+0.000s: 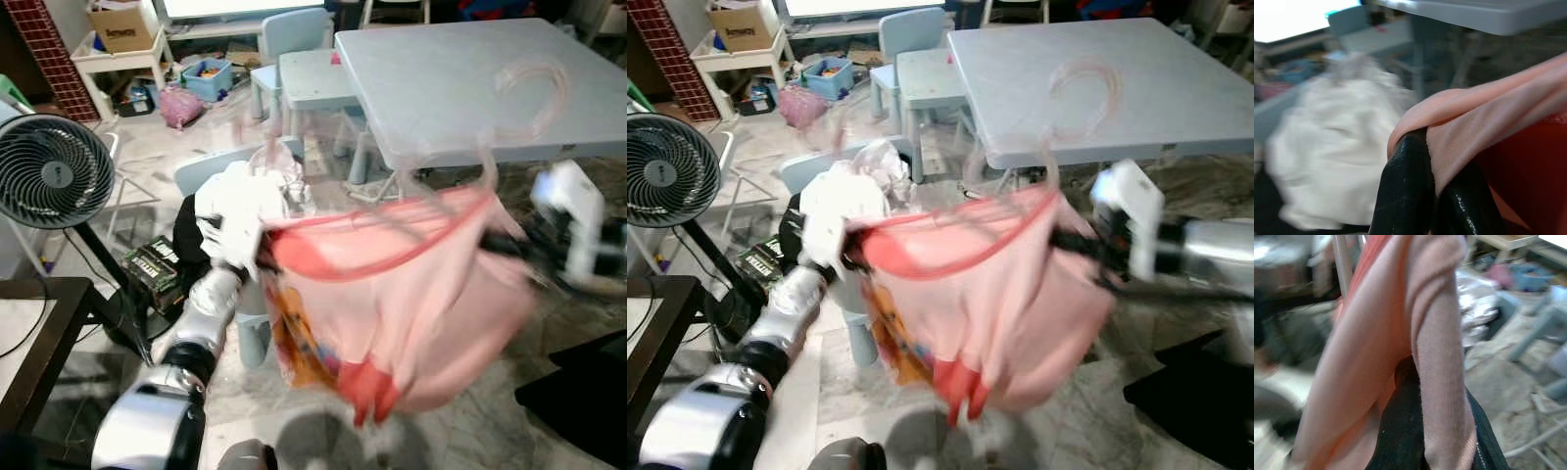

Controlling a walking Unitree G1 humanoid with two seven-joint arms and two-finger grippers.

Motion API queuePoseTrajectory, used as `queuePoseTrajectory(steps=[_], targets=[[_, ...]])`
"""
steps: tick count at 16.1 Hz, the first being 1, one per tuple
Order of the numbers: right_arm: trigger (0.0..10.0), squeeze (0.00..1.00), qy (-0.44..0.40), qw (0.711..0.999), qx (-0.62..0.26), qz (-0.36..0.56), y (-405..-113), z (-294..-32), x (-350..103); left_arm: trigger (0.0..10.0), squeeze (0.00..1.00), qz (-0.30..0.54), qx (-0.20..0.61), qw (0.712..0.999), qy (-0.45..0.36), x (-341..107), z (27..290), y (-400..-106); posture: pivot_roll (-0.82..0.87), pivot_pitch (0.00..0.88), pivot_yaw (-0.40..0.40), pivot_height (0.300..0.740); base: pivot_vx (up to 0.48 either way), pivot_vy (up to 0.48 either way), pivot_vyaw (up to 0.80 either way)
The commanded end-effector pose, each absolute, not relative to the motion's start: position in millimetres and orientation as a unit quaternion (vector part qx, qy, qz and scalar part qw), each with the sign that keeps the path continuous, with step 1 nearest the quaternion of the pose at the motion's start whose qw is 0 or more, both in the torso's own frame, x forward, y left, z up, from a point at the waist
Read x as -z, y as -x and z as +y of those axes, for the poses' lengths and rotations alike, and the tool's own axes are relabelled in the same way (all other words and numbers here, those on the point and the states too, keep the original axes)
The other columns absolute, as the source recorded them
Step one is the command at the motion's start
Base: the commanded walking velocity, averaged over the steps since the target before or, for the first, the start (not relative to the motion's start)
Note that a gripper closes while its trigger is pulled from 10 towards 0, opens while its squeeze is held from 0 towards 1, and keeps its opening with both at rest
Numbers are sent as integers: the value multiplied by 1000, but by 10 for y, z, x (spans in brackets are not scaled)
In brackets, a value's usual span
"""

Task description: Hang hanger

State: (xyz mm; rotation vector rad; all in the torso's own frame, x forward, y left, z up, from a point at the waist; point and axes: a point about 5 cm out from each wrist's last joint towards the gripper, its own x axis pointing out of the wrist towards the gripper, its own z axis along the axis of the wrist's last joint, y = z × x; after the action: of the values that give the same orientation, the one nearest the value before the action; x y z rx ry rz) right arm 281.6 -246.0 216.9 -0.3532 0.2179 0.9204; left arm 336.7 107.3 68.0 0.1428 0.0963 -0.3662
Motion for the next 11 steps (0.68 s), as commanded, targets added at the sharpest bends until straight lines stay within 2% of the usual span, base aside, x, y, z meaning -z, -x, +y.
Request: queuePoseTrajectory(steps=[1, 4, 5, 7, 8, 11], targets=[[10000, 0, 183, 892, -402, 92, -2896, -2437, -2155, 0, 0, 59, 219, 970, -83, -637, 1021, -3326, -110, 0, 38, 740, 0, 0, 0], [10000, 0, 211, 899, -371, 100, -3005, -2287, -1929, 0, 0, 54, 327, 939, -92, -580, 761, -3171, -101, 0, 33, 740, 0, 0, 0], [10000, 0, 256, 889, -360, 119, -3055, -2245, -1781, 10000, 1000, 57, 366, 923, -107, -544, 682, -3098, -96, 0, 26, 740, 0, 0, 0], [10000, 0, 297, 874, -361, 135, -3084, -2229, -1639, 10000, 1000, 57, 396, 908, -123, -515, 641, -3040, -89, 0, 17, 740, 0, 0, 0], [10000, 0, 357, 861, -335, 138, -3151, -2255, -1566, 10000, 1000, 53, 419, 896, -135, -507, 633, -2998, -83, 0, 12, 740, 0, 0, 0], [10000, 0, 448, 830, -309, 123, -3263, -2255, -1540, 10000, 1000, 48, 478, 862, -159, -474, 635, -2860, -73, 0, 20, 740, 0, 0, 0]])
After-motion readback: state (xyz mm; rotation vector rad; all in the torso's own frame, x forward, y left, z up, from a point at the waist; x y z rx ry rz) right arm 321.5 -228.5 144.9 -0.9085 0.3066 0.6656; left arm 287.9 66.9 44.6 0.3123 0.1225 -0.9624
